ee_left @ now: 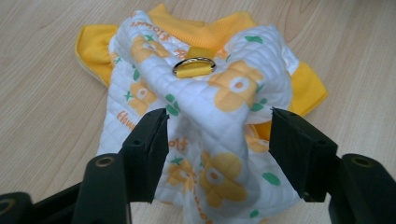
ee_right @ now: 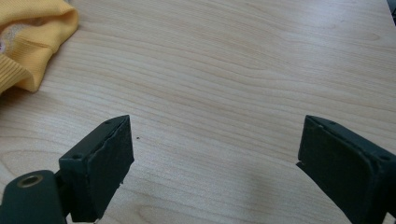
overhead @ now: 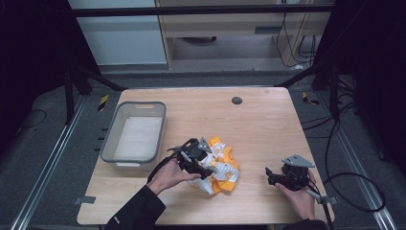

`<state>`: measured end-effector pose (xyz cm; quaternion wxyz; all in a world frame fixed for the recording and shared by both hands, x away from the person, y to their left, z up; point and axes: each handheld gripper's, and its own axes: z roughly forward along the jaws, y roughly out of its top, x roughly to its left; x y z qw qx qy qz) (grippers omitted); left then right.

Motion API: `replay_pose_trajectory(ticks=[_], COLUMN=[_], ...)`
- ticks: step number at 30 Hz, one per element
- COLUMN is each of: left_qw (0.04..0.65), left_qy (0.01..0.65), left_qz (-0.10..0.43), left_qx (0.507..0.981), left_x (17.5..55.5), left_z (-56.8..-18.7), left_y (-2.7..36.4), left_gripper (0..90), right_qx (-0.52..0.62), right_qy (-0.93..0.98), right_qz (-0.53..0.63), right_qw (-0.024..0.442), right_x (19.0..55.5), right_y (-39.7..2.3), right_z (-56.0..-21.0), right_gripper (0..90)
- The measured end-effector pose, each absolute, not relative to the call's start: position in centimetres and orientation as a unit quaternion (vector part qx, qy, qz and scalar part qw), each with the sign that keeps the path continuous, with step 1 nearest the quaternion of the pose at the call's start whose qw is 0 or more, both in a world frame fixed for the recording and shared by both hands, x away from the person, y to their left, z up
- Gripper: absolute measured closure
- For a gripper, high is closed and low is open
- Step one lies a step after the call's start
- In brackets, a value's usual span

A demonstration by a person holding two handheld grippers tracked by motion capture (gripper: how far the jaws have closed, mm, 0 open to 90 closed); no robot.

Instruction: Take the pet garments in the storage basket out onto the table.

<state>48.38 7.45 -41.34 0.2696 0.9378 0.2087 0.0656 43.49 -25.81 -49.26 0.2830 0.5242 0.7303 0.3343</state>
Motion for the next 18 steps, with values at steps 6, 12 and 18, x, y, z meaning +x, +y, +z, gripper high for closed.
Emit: replay_pose_trajectory(ticks=[6,12,18], left_qw=[0.293,0.319,0.357], left_qy=[0.209,0.216,0.236], left_qz=[0.079,0.099,0.113], left_qx=[0.930,0.917,0.897], left_x=[47.7,46.8,45.9], left_z=[-41.1,-41.0,-41.3], left_y=[8.4,10.1,12.3], left_gripper=[27.9,24.4,24.0], right_qx=[0.524,0.526,0.525], right_qy=[0.730,0.729,0.730], right_qz=[0.335,0.335,0.334], right_qw=[0.283,0.283,0.284], right_x=[43.5,43.5,43.4], right_y=[-25.8,-25.9,-25.9], right_z=[-49.3,-49.3,-49.3], right_gripper=[10.2,10.1,10.0])
